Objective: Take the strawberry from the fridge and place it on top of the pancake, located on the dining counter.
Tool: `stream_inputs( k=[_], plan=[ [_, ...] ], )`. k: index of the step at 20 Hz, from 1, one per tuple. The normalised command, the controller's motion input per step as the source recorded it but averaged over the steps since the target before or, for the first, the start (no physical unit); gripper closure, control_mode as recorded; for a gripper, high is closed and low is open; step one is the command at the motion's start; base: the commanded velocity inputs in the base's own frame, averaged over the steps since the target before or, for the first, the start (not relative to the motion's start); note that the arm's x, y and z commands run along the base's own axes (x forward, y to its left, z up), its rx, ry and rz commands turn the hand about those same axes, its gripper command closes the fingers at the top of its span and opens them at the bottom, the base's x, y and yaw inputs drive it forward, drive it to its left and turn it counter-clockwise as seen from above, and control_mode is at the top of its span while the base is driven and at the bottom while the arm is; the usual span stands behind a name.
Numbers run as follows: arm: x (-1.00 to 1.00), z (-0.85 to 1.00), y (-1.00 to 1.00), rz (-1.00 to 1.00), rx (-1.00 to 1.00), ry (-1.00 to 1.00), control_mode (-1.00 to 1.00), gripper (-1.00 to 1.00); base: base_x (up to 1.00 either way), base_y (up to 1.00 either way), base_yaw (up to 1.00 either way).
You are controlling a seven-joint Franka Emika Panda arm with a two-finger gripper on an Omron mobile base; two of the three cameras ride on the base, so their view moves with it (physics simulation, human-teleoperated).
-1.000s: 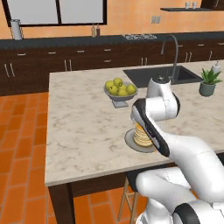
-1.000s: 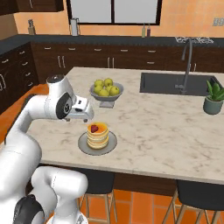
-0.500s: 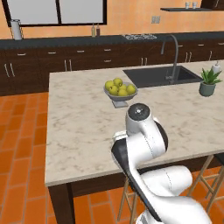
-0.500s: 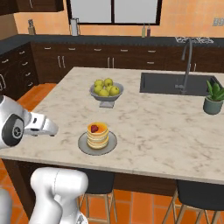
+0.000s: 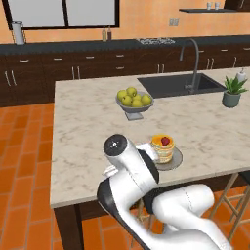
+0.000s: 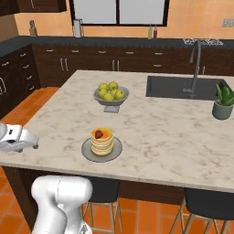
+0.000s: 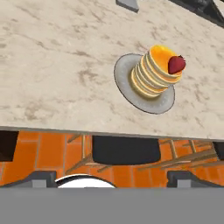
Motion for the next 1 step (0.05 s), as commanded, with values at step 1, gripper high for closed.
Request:
stream_inputs(
  k=[1],
  plan=[
    [0.00,0.00,0.44,0.00,-0.13,0.10,-1.00,-1.00,0.00,0.00,0.00]
  ],
)
